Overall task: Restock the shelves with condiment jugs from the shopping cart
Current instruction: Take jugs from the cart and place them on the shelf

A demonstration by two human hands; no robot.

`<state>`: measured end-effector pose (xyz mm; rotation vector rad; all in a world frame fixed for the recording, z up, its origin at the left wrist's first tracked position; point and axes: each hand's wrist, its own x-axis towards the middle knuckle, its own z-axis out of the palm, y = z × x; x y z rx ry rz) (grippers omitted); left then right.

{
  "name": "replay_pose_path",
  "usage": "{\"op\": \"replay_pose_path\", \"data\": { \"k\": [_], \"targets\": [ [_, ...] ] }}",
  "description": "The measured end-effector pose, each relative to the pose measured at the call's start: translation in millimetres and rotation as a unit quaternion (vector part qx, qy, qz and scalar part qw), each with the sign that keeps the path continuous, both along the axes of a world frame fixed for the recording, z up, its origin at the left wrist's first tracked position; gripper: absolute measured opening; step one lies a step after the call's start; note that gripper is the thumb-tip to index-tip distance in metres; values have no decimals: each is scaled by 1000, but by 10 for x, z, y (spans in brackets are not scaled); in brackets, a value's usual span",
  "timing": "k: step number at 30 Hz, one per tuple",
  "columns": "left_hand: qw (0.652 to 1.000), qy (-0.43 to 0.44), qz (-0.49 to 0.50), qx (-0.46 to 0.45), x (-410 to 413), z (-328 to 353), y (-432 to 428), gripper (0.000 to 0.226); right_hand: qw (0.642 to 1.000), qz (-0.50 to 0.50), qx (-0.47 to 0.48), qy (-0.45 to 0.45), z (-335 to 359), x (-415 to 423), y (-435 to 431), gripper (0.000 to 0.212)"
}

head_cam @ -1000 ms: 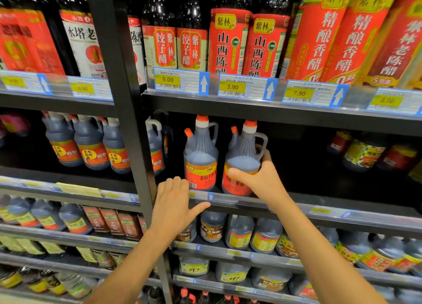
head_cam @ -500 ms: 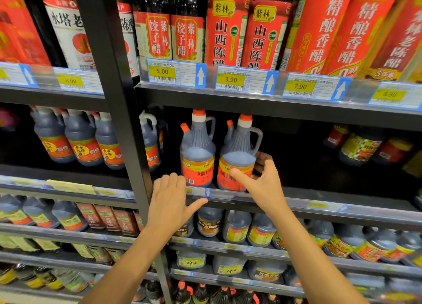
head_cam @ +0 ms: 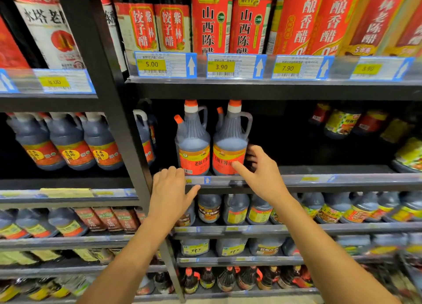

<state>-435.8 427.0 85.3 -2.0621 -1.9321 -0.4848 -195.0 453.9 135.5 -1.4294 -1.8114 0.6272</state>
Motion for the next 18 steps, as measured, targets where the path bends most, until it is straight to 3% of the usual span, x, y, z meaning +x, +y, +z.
{"op": "replay_pose_path", "data": {
  "k": [3, 6, 10, 18],
  "targets": [
    [999, -18, -18, 36, 38, 142, -148, 27, 987, -12, 31, -159, -62, 207, -244, 57],
    [997, -20, -55, 54, 267, 200, -357, 22, 963, -20, 74, -260, -125, 525, -576, 44],
    [988, -2, -137, -74, 990, 77, -649, 26, 936, -53, 88, -336, -300, 1186, -1152, 30],
    [925, 58, -313, -206, 3199, -318, -1676, 20, 902, -154, -90, -394, -661, 3089, -2914, 27]
  ]
}}
